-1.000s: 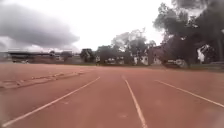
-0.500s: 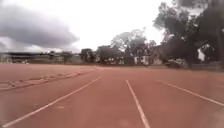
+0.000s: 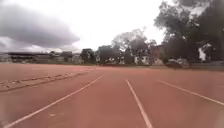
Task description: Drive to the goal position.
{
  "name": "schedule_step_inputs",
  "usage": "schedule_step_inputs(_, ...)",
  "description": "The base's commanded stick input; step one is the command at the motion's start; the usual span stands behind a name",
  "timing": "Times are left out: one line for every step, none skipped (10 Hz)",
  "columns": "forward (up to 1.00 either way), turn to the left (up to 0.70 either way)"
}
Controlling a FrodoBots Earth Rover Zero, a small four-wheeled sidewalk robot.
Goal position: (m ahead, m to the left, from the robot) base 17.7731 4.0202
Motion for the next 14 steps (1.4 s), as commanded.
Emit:
schedule_step_inputs(0.45,0.0)
schedule_step_inputs(0.45,0.0)
schedule_step_inputs(0.45,0.0)
schedule_step_inputs(0.45,0.0)
schedule_step_inputs(0.45,0.0)
schedule_step_inputs(0.45,0.0)
schedule_step_inputs(0.45,0.0)
schedule_step_inputs(0.45,0.0)
schedule_step_inputs(0.45,0.0)
schedule_step_inputs(0.45,0.0)
schedule_step_inputs(0.45,0.0)
schedule_step_inputs(0.45,0.0)
schedule_step_inputs(0.45,0.0)
schedule_step_inputs(0.45,0.0)
